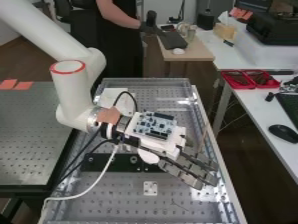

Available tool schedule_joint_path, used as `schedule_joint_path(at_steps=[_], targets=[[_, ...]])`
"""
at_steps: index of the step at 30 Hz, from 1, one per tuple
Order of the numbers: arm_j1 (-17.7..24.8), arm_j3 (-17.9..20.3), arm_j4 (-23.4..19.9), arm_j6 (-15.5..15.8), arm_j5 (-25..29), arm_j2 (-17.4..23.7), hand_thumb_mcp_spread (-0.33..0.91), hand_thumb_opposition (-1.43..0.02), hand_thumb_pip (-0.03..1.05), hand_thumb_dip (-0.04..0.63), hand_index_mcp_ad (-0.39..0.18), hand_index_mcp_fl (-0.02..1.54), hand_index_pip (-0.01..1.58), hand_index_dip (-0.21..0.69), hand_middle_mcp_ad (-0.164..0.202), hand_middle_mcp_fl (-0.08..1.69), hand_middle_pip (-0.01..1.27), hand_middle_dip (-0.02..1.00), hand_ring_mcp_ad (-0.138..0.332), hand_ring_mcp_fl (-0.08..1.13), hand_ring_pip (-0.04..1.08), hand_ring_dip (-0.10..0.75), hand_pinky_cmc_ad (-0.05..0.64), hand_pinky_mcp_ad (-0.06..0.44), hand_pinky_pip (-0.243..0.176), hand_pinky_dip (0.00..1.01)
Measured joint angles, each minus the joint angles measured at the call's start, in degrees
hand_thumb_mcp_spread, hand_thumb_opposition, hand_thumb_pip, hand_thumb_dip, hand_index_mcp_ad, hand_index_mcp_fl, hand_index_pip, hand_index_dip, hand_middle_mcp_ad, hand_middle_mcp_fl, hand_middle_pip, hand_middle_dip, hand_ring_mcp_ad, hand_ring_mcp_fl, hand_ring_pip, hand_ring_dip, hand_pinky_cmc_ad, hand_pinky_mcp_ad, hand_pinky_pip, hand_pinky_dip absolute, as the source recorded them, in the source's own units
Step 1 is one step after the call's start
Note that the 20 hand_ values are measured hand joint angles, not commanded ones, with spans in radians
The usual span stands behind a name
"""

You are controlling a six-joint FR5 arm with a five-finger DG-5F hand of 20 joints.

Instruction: Grab the drill bit and place it in the clear container

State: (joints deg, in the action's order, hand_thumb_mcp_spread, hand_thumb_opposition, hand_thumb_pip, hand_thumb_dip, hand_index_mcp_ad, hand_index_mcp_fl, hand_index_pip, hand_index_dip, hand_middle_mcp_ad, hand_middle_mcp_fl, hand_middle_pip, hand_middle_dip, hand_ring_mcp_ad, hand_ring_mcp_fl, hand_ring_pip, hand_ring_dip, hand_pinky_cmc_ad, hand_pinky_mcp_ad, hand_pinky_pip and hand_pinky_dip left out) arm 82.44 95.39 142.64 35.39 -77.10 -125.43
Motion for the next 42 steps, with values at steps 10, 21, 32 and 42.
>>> schedule_joint_path(at_steps=[10, 21, 32, 42], targets=[[-0.3, 1.0, -2.3, -1.8, -0.1, 1.1, 0.68, -0.93, 0.35, 0.216, -0.159, 0.93, 1.02, 0.244, 0.059, 0.28, 0.14, 0.16, 0.201, 0.05, 0.1, 0.01, 0.297, 0.166, -0.075, 0.2], [-0.4, 2.6, -3.7, -0.5, -0.6, 6.0, 0.68, -0.95, 0.35, 0.216, -0.134, 0.99, 0.94, 0.25, 0.061, 0.28, 0.14, 0.16, 0.199, 0.06, 0.1, 0.01, 0.302, 0.166, -0.075, 0.2], [0.9, 6.4, -5.5, 1.7, -5.4, 14.9, 0.68, -0.95, 0.35, 0.216, -0.134, 1.0, 0.93, 0.265, 0.061, 0.28, 0.14, 0.16, 0.202, 0.06, 0.1, 0.01, 0.302, 0.166, -0.075, 0.2], [5.5, 10.7, -8.4, 1.1, -9.5, 21.5, 0.68, -0.95, 0.35, 0.216, -0.134, 1.01, 0.92, 0.276, 0.061, 0.3, 0.14, 0.16, 0.202, 0.06, 0.1, 0.007, 0.302, 0.166, -0.075, 0.2]])
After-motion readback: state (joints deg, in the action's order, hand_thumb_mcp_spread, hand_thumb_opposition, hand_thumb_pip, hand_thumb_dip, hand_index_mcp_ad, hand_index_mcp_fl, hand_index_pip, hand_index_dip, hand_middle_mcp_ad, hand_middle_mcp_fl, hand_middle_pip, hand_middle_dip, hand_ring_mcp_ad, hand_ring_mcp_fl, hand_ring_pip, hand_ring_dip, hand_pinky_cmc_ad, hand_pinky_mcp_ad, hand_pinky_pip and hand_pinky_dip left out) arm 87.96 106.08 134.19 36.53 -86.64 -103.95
